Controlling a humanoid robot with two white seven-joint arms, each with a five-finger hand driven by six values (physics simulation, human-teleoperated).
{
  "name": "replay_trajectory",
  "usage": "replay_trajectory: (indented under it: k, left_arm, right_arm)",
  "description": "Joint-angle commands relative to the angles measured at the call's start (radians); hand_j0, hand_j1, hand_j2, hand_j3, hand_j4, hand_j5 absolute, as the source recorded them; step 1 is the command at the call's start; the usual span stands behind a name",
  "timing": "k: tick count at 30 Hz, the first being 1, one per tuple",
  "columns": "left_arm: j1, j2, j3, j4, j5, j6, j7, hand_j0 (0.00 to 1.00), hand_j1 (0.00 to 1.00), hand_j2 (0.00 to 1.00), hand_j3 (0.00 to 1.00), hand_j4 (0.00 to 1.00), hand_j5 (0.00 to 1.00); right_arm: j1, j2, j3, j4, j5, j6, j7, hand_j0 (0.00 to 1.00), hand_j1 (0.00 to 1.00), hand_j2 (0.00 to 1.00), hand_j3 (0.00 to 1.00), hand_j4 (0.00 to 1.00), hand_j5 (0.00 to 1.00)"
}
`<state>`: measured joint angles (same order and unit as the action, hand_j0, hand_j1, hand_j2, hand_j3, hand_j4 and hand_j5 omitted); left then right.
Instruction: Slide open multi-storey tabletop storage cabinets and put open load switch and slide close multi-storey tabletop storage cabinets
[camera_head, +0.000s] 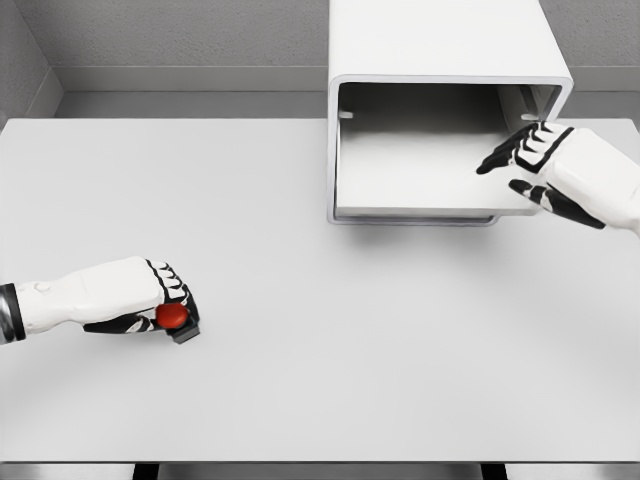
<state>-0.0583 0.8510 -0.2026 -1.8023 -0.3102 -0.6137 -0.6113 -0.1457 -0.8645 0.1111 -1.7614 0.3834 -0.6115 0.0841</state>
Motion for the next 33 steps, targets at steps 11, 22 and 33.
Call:
replay_trajectory:
  k: [11, 22, 33]
  left_arm:
    - [0.000, 0.002, -0.001, -0.002, 0.006, 0.003, 0.000, 0.76, 0.76, 0.76, 0.76, 0.76, 0.76]
    - [0.000, 0.008, -0.003, -0.002, -0.009, 0.003, 0.000, 0.81, 0.81, 0.81, 0.81, 0.81, 0.81]
    - [-0.020, 0.011, -0.017, -0.003, -0.079, 0.003, 0.000, 0.81, 0.81, 0.81, 0.81, 0.81, 0.81]
  right_arm:
    - [0.023, -0.044, -0.090, 0.013, -0.060, 0.001, 0.000, 0.61, 0.61, 0.61, 0.61, 0.61, 0.61]
    - [0.052, -0.048, -0.094, 0.155, -0.050, 0.001, 0.002, 0.57, 0.57, 0.57, 0.57, 0.57, 0.57]
    - [0.075, -0.050, -0.094, 0.237, -0.044, 0.001, 0.002, 0.56, 0.56, 0.56, 0.56, 0.56, 0.56]
